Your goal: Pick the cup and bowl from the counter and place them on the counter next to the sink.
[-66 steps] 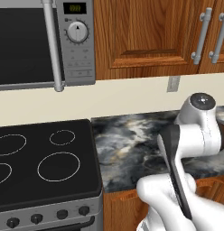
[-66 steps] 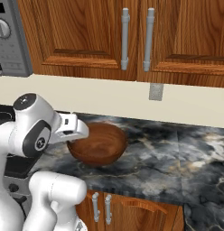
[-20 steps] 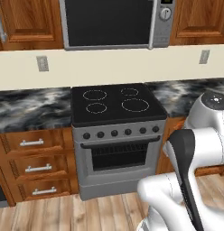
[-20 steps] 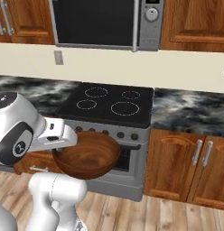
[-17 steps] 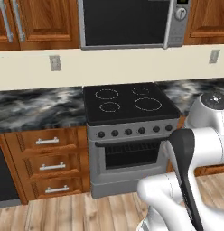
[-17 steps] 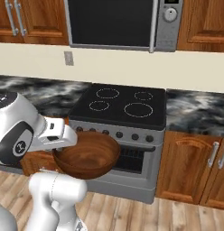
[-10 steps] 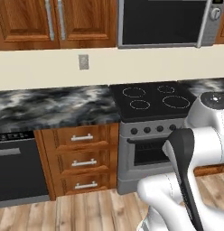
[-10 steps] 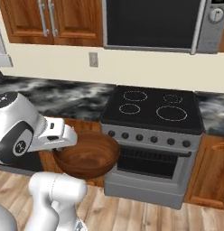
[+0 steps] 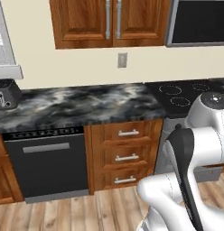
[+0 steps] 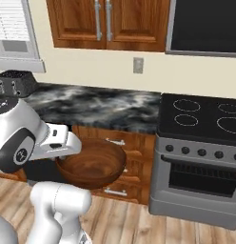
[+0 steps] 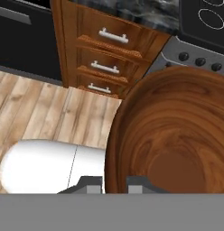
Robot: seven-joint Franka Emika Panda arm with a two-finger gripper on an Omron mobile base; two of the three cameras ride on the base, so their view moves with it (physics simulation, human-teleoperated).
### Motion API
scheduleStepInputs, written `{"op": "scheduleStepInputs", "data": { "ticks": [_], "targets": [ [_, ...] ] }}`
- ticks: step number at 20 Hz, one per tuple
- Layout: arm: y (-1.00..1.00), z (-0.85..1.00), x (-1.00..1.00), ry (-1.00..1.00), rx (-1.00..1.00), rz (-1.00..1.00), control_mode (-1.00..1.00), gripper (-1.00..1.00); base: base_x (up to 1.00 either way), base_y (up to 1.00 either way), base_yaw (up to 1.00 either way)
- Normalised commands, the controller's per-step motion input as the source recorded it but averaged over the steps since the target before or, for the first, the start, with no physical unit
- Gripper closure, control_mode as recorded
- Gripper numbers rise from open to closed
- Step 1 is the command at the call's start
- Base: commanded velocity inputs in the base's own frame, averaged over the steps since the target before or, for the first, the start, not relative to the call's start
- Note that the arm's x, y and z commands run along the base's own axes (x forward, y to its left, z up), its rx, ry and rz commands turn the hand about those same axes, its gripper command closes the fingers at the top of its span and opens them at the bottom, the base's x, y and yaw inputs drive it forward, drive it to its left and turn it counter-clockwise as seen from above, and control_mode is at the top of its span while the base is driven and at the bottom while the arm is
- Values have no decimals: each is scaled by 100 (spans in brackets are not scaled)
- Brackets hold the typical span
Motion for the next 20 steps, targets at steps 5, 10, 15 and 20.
{"op": "scheduleStepInputs", "data": {
  "ticks": [5,10,15,20],
  "targets": [
    [0,0,0,0,0,0,100,100,0,100,-1],
    [0,0,0,0,0,0,100,100,1,100,-2],
    [0,0,0,0,0,0,100,100,2,100,-3],
    [0,0,0,0,0,0,100,100,5,100,-4]
  ]
}}
